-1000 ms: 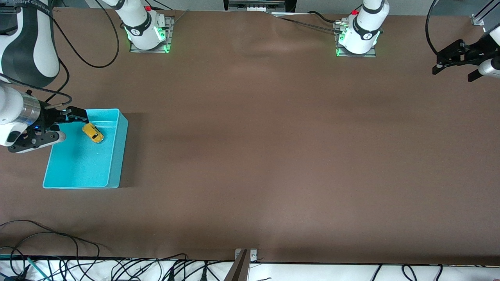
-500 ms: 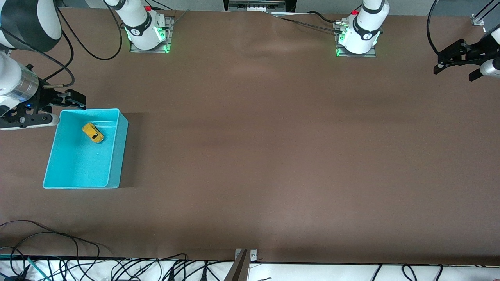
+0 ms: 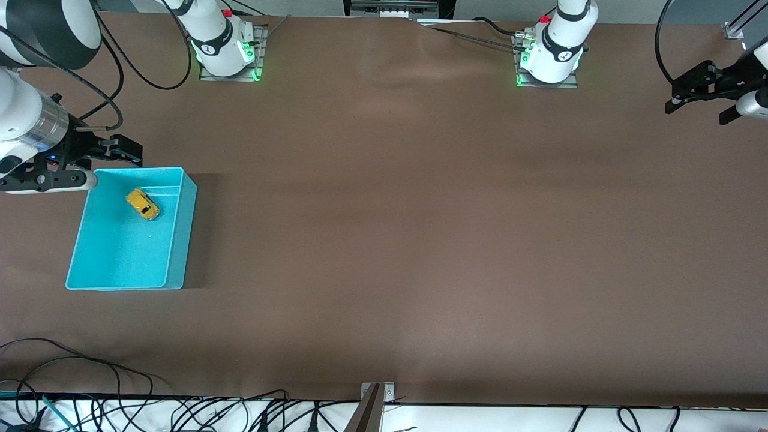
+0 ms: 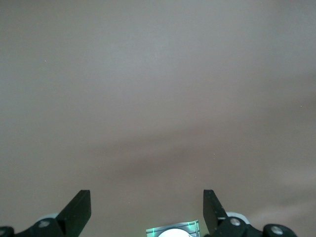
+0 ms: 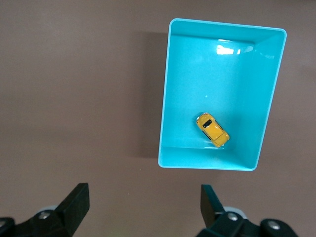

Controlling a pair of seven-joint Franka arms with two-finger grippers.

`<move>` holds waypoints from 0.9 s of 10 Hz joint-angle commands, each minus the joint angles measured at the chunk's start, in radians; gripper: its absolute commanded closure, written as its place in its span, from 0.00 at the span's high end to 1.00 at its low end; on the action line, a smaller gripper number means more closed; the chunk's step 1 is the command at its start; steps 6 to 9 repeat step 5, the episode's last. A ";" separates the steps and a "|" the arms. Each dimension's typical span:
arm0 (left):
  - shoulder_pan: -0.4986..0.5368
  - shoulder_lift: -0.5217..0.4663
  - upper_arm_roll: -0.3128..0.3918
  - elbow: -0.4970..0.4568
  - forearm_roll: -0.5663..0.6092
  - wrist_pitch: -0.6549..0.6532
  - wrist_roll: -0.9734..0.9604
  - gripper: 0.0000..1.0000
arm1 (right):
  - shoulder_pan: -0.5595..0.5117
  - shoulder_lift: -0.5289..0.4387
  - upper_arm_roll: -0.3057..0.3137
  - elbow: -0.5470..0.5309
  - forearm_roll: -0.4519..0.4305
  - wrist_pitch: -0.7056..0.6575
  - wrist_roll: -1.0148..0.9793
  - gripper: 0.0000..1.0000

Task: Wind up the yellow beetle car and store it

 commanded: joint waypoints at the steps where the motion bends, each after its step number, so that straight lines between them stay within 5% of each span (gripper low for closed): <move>1: 0.002 0.011 -0.006 0.025 -0.006 -0.018 -0.011 1.00 | 0.000 -0.024 0.001 -0.015 0.034 0.000 0.019 1.00; 9: -0.006 0.011 -0.008 0.025 -0.006 -0.018 -0.011 1.00 | -0.004 -0.019 -0.002 0.002 0.046 -0.002 0.018 1.00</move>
